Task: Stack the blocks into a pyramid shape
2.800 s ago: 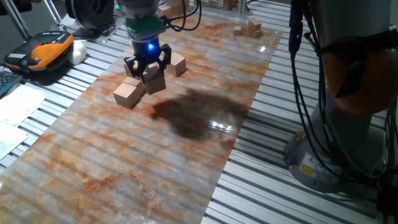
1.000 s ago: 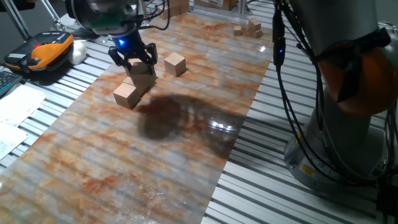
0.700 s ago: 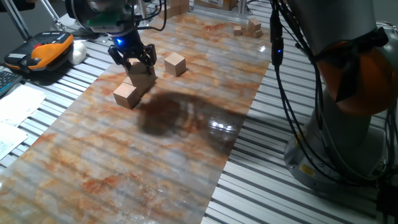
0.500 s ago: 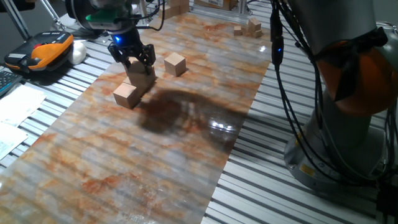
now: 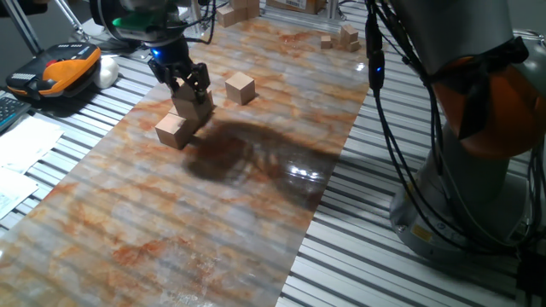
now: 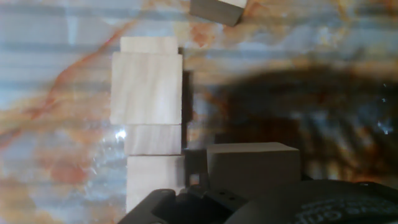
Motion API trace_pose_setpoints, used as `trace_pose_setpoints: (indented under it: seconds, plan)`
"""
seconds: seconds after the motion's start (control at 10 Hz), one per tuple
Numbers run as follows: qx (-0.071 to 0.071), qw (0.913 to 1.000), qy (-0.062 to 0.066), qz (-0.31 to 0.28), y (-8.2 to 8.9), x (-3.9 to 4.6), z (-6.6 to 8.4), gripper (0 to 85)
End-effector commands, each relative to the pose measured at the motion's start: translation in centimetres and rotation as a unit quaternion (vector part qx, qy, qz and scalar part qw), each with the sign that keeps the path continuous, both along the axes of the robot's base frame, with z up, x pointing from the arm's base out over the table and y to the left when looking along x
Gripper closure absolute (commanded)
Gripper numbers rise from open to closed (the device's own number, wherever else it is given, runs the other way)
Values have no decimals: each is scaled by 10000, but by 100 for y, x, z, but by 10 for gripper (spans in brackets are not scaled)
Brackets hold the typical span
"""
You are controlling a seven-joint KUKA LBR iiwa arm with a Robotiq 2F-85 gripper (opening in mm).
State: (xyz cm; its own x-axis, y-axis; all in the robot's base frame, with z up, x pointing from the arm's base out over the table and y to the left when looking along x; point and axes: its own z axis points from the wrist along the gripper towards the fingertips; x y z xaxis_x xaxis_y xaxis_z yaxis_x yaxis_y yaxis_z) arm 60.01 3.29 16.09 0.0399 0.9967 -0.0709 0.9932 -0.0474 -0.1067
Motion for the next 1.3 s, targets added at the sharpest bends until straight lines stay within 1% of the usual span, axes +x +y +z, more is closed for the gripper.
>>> trace_pose_setpoints:
  seconds: [0.0, 0.1, 0.2, 0.6, 1.0, 1.2]
  plan:
    - [-30, 9981, 17, -611, 17, 25, -3, 850]
    - [-11, 9987, -31, -516, 31, 75, 5, 850]
    - [1, 9989, -63, -460, 36, 106, 6, 850]
    - [67, 9997, -226, -14, 25, 137, 15, 850]
    - [70, 9997, -234, 18, 10, 228, -32, 850]
    - [94, 9995, -272, 88, -10, 276, -26, 850]
